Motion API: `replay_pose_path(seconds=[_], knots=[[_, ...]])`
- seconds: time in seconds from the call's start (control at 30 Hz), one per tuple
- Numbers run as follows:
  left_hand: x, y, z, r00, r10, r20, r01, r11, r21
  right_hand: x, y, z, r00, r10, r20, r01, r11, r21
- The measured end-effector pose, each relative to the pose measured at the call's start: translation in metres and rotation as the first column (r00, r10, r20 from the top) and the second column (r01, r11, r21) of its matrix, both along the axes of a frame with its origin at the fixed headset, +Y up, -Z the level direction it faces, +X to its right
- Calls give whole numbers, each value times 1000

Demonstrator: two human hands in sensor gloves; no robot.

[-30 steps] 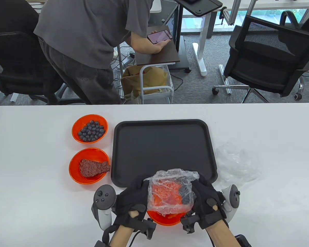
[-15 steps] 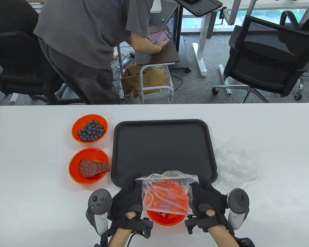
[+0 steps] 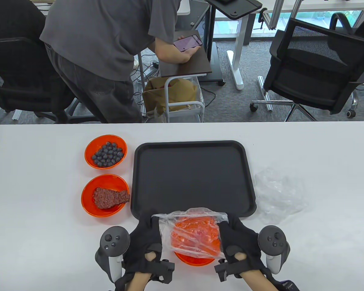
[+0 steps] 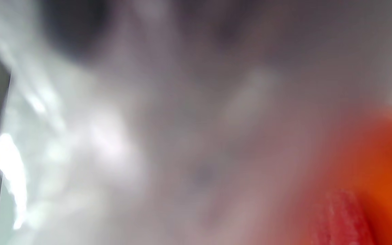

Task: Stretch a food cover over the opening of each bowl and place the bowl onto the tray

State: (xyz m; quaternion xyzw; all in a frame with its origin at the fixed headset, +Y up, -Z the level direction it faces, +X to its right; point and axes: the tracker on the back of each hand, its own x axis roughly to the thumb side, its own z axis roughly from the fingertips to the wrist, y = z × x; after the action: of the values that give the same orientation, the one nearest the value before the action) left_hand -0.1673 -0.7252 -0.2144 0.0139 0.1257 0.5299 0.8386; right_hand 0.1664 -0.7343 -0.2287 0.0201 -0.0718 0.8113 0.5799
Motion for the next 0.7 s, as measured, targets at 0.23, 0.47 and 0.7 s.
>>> replay_pose_path(seconds=[0.23, 0.47, 0.7], knots=[[3, -2, 12, 979, -204, -6, 204, 978, -33, 11, -1, 11, 998, 61, 29, -61, 998, -20], [17, -13, 22, 940, -341, 32, 342, 935, -96, 19, -9, 22, 987, 144, 72, -140, 989, -52], [29, -22, 23, 891, -449, 69, 454, 883, -115, 23, -20, 20, 968, 219, 120, -210, 974, -83]])
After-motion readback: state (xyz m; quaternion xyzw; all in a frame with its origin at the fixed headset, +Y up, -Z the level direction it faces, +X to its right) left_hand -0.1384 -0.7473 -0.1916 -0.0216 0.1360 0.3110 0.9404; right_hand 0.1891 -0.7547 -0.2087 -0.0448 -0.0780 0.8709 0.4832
